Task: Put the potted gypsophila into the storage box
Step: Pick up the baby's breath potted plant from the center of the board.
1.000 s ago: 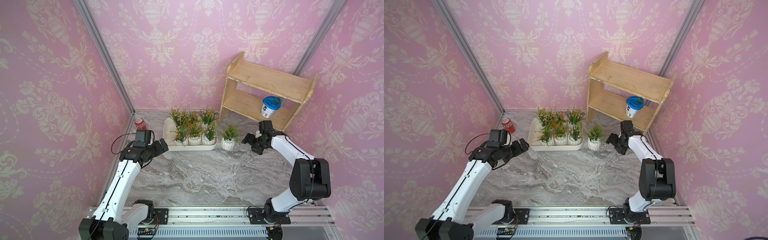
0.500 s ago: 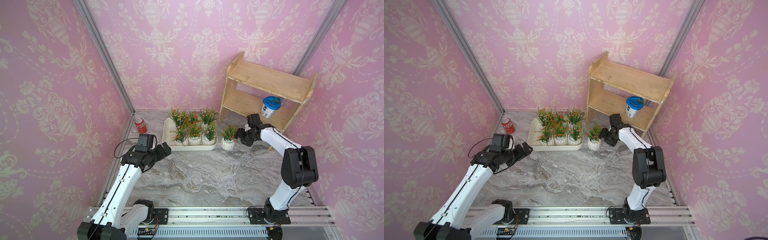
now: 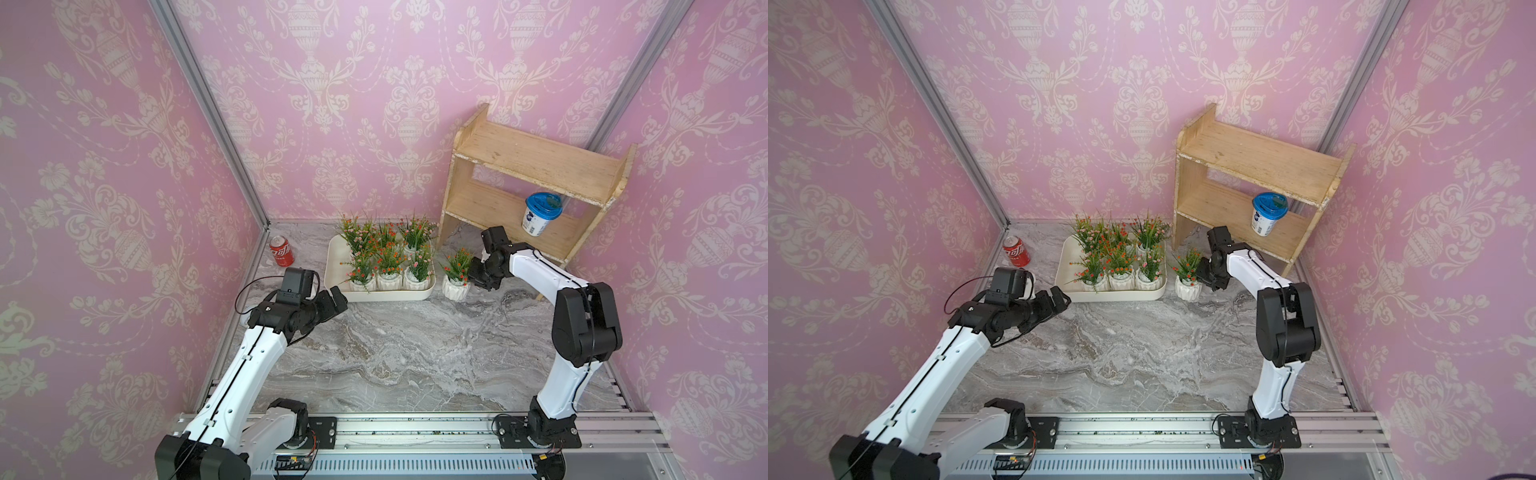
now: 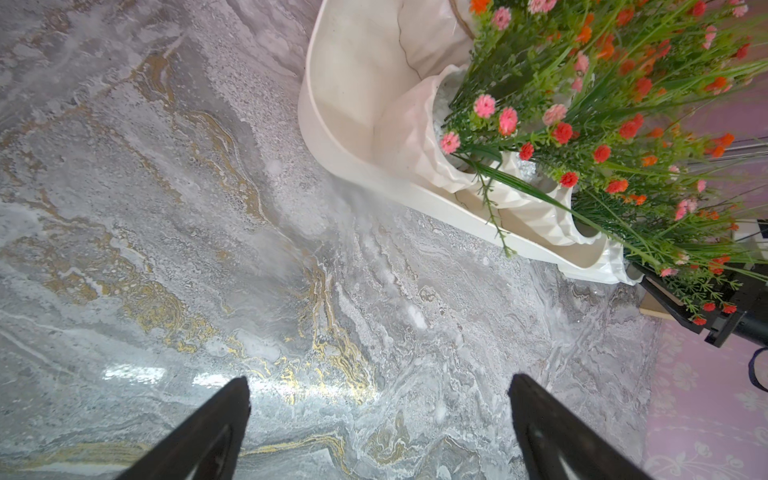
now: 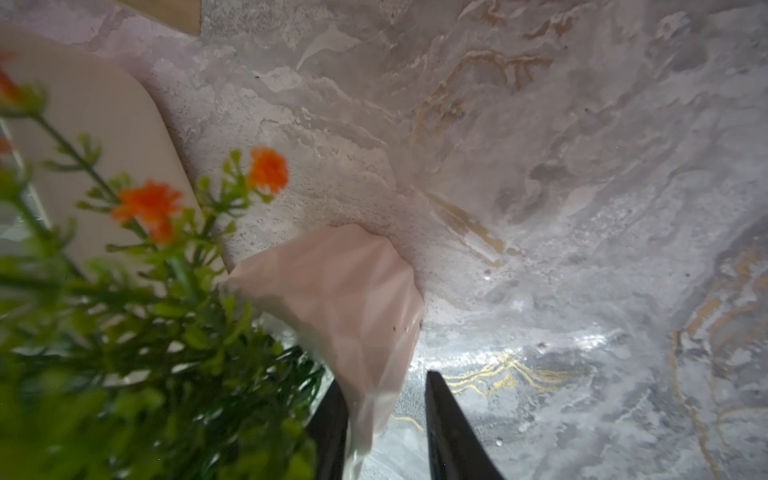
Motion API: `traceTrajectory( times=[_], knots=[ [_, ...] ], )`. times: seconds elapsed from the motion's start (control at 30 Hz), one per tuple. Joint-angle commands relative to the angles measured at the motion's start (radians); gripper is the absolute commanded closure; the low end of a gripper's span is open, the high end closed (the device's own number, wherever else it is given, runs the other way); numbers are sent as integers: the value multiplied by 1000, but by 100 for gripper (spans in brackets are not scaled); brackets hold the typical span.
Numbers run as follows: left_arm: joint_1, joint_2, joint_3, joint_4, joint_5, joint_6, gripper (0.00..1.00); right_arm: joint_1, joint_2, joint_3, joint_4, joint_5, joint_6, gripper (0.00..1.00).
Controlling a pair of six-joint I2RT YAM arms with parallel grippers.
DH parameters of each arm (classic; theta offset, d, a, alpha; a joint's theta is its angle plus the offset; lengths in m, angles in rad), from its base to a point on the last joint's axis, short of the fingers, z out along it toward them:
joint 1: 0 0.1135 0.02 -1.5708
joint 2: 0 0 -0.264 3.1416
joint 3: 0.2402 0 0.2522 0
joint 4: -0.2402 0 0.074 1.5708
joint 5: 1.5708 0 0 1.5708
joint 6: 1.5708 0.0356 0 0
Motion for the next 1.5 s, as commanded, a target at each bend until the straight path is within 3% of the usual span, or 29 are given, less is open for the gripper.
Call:
traceTrajectory(
  times=[0.0,0.43,1.0,1.47],
  knots=[
    [-13,4,-21,-1,-15,-6,1,10,21,37,-54,51,-32,70],
    [-18,10,-25,-1,-12,1,1,34,15,42,-76,74,-77,94],
    [-18,-2,-26,-19,-15,7,1,72,-74,38,-147,66,-128,100],
    [-22,-16,-15,-67,-39,1,1,183,-284,-53,-226,75,-138,100]
  ],
)
